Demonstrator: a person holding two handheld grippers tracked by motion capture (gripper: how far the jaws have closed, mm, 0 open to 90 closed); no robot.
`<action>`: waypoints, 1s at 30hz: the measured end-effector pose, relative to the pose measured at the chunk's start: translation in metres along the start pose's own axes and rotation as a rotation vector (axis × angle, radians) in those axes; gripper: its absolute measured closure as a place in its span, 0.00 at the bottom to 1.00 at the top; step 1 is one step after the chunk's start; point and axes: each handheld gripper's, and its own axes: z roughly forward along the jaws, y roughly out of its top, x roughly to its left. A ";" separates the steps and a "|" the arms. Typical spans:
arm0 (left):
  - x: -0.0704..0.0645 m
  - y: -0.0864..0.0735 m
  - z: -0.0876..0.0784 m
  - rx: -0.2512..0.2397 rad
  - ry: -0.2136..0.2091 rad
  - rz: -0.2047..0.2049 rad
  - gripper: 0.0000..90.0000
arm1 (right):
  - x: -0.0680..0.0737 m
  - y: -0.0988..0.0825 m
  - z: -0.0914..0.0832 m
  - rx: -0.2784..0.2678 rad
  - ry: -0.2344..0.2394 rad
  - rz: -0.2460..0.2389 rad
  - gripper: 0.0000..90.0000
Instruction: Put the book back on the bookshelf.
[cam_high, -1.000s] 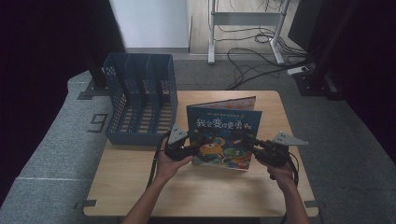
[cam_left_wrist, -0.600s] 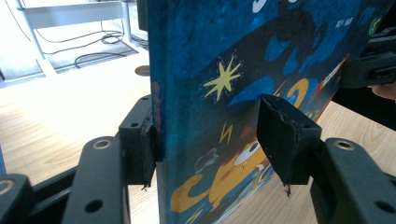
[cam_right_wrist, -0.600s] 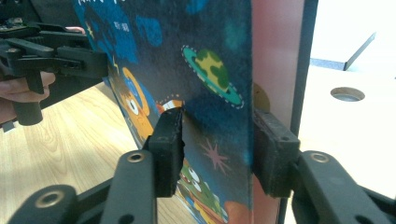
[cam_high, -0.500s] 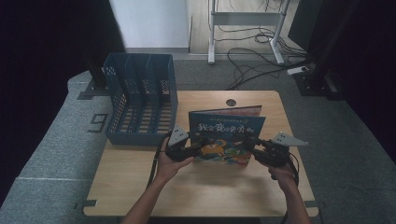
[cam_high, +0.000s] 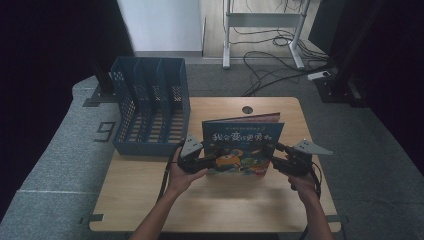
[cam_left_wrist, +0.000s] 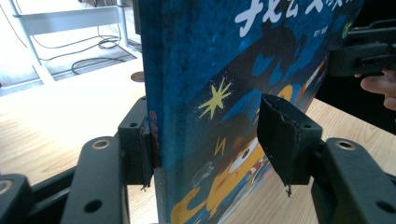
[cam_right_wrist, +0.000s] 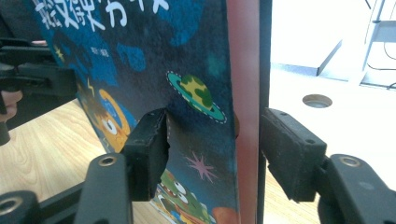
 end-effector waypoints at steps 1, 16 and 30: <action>0.000 0.000 0.000 0.000 -0.002 0.001 0.46 | 0.000 0.001 0.001 0.000 -0.005 0.007 0.43; -0.008 -0.001 -0.003 -0.010 -0.037 0.020 0.46 | 0.006 0.009 0.013 0.012 -0.048 -0.008 0.39; -0.016 -0.002 -0.001 -0.024 -0.062 0.034 0.49 | 0.000 0.015 0.008 -0.024 -0.034 0.010 0.31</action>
